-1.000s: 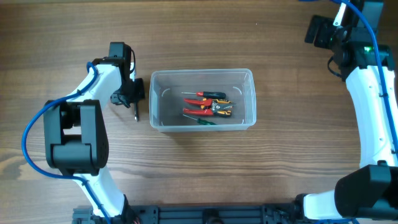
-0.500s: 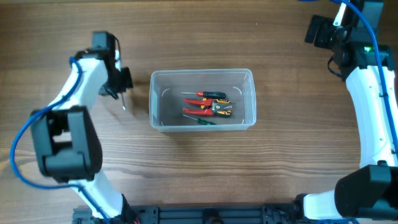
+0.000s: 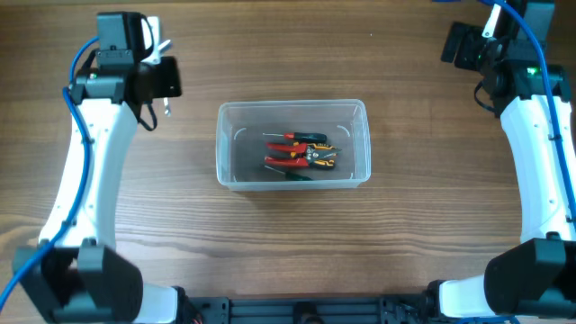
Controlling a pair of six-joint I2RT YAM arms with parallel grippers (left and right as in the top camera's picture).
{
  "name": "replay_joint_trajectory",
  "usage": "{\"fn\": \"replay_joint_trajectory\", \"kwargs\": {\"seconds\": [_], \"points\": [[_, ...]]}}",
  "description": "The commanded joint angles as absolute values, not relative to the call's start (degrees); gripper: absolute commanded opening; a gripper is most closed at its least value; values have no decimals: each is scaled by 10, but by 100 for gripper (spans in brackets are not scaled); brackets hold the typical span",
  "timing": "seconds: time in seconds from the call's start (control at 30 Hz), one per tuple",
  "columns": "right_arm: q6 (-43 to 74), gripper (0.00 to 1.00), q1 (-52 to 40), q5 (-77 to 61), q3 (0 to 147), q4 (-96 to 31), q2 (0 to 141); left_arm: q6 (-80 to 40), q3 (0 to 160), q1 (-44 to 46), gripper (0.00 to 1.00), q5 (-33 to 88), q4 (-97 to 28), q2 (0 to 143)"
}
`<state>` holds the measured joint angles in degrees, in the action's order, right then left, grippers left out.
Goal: Pack container
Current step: 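Lift the socket wrench and carry it over the container, then lower the wrench into the container and open the left gripper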
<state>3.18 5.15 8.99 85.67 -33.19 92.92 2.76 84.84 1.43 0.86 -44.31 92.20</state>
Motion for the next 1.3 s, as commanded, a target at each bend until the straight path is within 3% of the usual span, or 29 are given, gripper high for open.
{"fn": "replay_joint_trajectory", "kwargs": {"seconds": [0.0, 0.4, 0.63, 1.27], "points": [[30, 100, 51, 85, 862, -331, 927, 95, 863, 68, 4, 75, -426, 880], [30, 100, 51, 85, 862, -331, 927, 353, 863, 263, 4, 90, -424, 875], [30, 100, 51, 85, 862, -331, 927, 472, 863, 315, 4, 97, -480, 915], [30, 100, 51, 85, 862, -331, 927, 480, 863, 320, 4, 98, -528, 1152]]}}
